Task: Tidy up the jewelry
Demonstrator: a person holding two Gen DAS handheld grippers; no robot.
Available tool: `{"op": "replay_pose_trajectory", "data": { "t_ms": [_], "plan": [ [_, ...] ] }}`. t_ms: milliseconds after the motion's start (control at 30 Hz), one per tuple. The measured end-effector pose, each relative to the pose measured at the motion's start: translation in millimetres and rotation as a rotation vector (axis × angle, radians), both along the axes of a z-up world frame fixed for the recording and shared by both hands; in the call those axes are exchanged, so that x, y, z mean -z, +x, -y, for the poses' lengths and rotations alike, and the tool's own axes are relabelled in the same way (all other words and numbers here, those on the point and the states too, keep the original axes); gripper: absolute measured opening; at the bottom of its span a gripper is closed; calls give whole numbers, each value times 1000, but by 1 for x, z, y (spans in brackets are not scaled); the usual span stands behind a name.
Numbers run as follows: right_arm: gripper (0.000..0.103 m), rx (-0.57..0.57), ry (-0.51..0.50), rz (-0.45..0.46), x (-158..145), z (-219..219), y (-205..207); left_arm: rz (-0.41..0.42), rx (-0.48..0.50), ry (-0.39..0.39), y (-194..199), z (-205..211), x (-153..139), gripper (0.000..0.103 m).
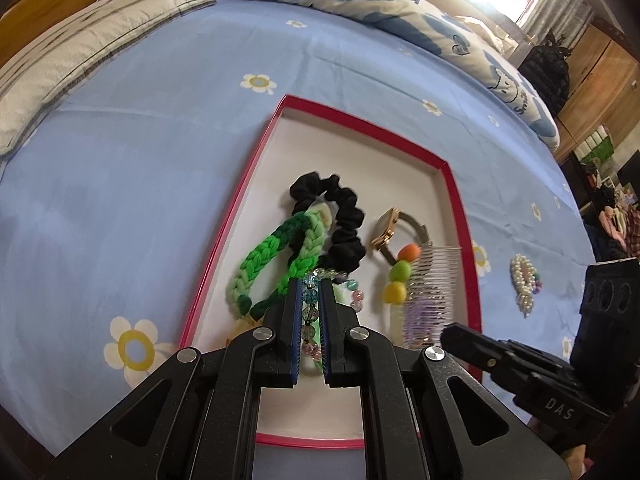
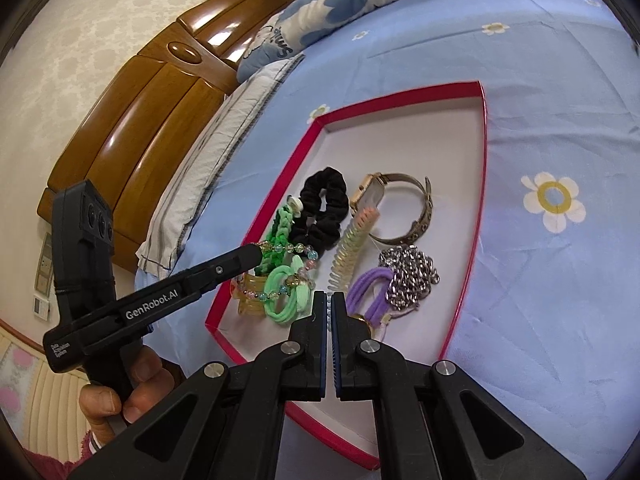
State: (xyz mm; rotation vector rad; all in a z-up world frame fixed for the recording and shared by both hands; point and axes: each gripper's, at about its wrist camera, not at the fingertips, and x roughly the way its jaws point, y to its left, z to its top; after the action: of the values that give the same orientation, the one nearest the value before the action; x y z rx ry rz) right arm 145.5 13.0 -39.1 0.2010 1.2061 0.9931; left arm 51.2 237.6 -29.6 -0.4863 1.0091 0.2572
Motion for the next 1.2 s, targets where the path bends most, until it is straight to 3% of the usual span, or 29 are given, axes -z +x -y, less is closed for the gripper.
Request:
{"op": "replay_pose_trajectory", "data": {
  "t_ms": [767,900,1000,1200],
  "plan": [
    [12,23,-36,-14,5,7,4,-45,2,-1,-3,4,7,7],
    [26,24,-34,-6,3,9,4,-52,3,-5,-5,5,8,14],
    [26,24,-34,0,0,9,3,-52,3,1,-6,7,6,23],
    [27,31,-31,7,-3,12,1,-50,5,2,-9,9,4,26]
  ]
}}
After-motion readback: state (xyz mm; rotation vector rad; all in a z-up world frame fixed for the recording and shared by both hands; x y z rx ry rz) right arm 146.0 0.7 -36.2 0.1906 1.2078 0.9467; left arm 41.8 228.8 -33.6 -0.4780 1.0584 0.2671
